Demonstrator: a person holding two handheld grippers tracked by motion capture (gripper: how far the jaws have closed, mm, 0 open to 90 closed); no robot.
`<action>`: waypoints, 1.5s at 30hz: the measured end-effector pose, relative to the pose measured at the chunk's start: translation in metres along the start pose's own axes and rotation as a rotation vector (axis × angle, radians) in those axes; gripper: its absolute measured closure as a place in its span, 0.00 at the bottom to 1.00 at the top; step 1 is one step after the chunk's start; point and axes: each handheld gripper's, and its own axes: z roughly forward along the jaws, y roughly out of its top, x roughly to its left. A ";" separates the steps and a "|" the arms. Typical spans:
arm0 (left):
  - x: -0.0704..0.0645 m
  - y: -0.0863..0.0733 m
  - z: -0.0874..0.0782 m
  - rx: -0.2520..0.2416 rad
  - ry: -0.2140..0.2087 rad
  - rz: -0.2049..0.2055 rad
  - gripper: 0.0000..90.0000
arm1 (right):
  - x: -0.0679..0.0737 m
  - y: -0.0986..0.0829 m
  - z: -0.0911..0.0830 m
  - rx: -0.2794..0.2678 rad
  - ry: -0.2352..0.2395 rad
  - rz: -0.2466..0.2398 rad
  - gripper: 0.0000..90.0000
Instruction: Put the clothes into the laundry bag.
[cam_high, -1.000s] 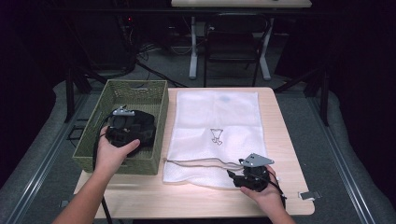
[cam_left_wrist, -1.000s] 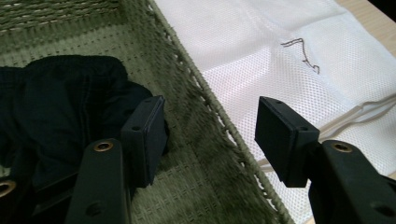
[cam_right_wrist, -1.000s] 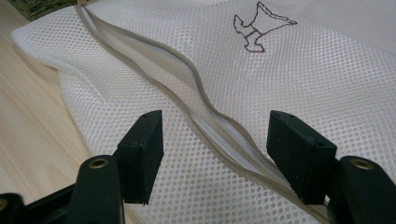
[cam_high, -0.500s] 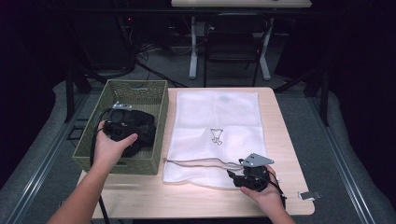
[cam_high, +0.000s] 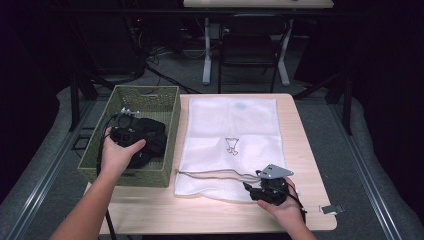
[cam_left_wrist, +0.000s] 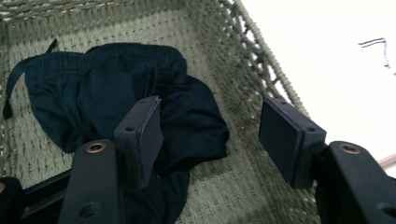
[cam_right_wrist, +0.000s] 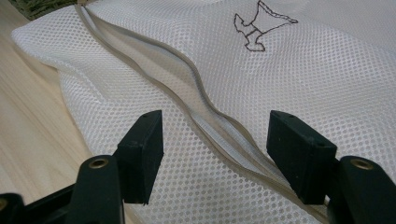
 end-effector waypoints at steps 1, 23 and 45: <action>0.002 0.001 0.002 0.005 0.002 -0.003 0.43 | 0.000 0.000 0.000 -0.001 -0.001 0.000 0.40; 0.029 0.001 0.020 0.063 0.059 -0.090 0.43 | 0.000 0.000 0.000 0.004 0.004 0.001 0.40; 0.045 0.000 0.037 0.115 0.065 -0.135 0.42 | 0.001 0.000 0.001 0.006 0.006 -0.002 0.40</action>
